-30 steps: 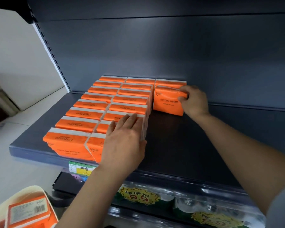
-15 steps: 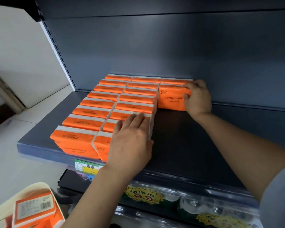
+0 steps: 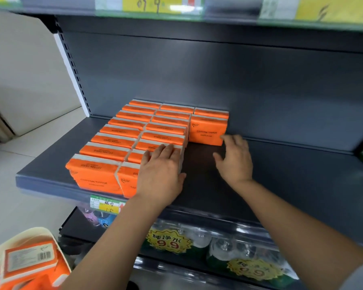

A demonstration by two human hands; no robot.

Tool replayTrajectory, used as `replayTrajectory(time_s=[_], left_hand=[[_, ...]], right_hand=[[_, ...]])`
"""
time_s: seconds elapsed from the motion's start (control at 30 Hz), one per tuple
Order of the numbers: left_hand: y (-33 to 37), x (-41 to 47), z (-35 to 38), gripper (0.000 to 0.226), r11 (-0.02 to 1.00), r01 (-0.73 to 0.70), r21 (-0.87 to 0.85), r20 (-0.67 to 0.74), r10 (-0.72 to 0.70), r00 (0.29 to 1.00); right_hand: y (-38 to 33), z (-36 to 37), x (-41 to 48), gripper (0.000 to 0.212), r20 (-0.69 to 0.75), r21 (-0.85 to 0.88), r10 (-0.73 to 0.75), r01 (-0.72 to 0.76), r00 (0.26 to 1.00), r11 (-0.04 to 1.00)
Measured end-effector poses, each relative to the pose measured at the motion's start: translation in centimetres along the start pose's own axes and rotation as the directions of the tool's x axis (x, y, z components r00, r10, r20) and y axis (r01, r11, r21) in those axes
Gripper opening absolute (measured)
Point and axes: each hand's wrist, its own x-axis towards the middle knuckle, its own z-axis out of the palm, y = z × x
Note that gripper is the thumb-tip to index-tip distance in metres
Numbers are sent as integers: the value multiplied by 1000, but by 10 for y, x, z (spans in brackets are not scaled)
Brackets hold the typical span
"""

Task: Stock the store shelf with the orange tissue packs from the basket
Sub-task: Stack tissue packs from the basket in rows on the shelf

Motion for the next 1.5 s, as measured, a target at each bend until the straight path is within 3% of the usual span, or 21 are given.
replayTrajectory(time_s=[0.3, 0.53, 0.77, 1.03, 1.2, 1.5], left_hand=[[-19, -47, -22, 52, 998, -60, -18, -123, 57, 991], [-55, -108, -26, 48, 993, -116, 26, -116, 118, 986], [-100, -165, -18, 34, 996, 25, 81, 96, -33, 995], [-159, -233, -5, 34, 973, 179, 145, 179, -203, 963], [-193, -269, 4, 38, 937, 259, 233, 244, -314, 917], [-253, -332, 46, 33, 869, 436, 235, 318, -492, 810]], right_hand=[[-30, -20, -76, 40, 182, -15, -50, 54, 982, 998], [-68, -35, -130, 38, 223, -13, -82, 87, 971, 996], [-117, -40, -174, 42, 373, -45, -146, 175, 916, 984], [-183, -22, -201, 40, 546, -59, -238, 319, 804, 946], [-225, -1, -220, 43, 601, -22, -309, 401, 737, 916], [-270, 52, -262, 37, 692, 54, -394, 501, 605, 864]])
